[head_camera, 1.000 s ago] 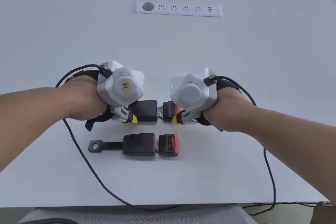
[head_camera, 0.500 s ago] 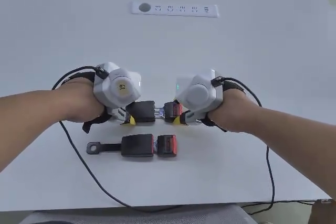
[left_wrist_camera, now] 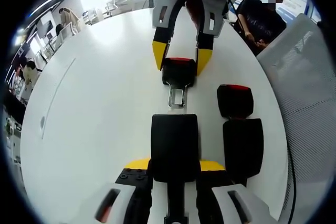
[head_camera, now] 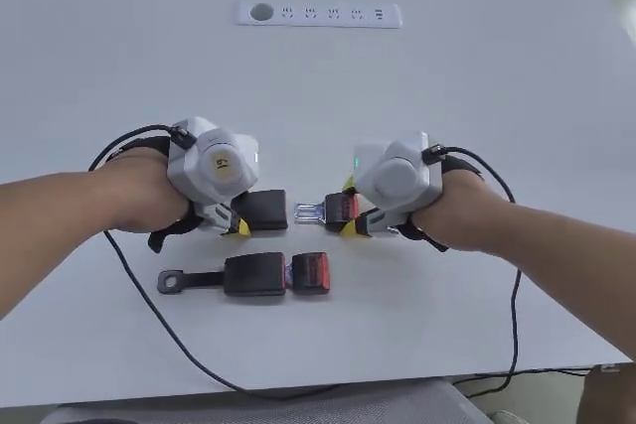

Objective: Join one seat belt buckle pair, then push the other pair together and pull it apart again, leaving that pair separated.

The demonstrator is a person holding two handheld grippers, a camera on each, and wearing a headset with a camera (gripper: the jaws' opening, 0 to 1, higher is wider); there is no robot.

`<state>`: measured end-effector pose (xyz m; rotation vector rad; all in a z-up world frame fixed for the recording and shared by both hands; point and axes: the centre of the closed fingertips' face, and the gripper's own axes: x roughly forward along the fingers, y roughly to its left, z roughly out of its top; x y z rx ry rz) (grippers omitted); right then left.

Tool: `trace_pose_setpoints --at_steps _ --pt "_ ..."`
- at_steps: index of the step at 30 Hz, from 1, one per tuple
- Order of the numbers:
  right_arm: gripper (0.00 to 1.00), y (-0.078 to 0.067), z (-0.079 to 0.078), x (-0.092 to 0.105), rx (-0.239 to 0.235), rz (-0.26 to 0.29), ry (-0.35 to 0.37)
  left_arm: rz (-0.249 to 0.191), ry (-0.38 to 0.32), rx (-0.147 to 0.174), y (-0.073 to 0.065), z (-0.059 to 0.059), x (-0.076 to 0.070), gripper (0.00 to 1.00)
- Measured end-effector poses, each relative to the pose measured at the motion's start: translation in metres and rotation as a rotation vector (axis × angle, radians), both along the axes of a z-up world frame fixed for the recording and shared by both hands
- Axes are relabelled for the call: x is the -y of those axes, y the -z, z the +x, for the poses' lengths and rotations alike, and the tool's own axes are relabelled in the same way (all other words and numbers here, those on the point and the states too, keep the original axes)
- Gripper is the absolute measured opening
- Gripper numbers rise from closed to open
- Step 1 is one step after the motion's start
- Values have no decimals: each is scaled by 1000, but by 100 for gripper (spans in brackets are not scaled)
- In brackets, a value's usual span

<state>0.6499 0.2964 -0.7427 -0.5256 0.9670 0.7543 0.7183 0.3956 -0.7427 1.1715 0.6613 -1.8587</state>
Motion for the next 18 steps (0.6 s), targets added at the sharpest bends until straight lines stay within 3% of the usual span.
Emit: trace_pose_setpoints --at_steps 11,18 --pt "32 2 -27 38 -38 -36 13 -4 -8 -5 0 0 1 32" --pt "32 3 -36 54 -54 -51 16 8 -9 0 0 0 1 32"
